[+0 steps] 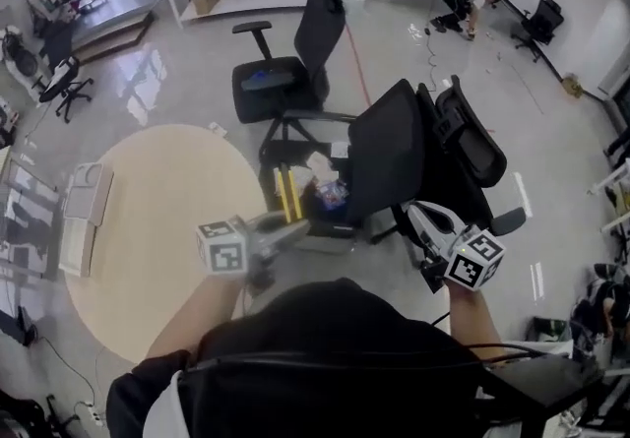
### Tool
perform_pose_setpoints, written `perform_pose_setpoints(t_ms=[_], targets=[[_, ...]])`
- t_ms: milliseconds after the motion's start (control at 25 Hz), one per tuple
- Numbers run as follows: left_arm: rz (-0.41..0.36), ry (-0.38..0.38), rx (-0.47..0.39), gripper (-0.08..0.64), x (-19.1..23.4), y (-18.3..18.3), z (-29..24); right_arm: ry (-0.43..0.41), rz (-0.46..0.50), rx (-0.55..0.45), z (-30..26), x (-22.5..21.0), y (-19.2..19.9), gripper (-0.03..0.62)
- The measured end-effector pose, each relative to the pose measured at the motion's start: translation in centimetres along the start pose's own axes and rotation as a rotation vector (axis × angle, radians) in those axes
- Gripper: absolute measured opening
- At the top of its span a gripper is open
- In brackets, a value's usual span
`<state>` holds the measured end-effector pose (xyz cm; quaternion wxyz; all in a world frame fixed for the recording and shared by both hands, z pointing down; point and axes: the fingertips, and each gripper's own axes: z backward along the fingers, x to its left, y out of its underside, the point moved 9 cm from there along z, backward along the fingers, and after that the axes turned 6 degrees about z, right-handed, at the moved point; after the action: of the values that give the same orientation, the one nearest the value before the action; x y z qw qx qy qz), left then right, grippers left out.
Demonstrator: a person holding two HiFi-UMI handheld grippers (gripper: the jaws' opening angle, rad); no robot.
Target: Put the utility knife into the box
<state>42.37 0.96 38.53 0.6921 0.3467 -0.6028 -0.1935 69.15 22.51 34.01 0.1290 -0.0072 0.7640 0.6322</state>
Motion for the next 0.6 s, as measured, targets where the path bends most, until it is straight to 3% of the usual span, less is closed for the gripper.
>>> perform_pose_setpoints(t_ms=[160,320,440,600], targets=[[-0.030,-0.120,-0.084,0.067,-1.5,-1.2,0.7,-0.184,0.048,0.016,-3.6,-3.0,-1.1,0.015],[-0.043,-0.219,-0.154,0.067,-2.3,-2.9,3.5,-0.313,0.089,0.033,-8.9,-3.6,-2.5,0.015],[-0.083,-0.272,-0.161,0.067,-2.4,-4.5,7.3,-0.370,0.124,0.030,-13.5,-1.4,-3.1,0.015],[-0.108,-0.297,-0.167,0.067,-1.1,-7.5,14.8,-0.399,0.172,0.045,-20.7,4.8,-4.4,0.015]])
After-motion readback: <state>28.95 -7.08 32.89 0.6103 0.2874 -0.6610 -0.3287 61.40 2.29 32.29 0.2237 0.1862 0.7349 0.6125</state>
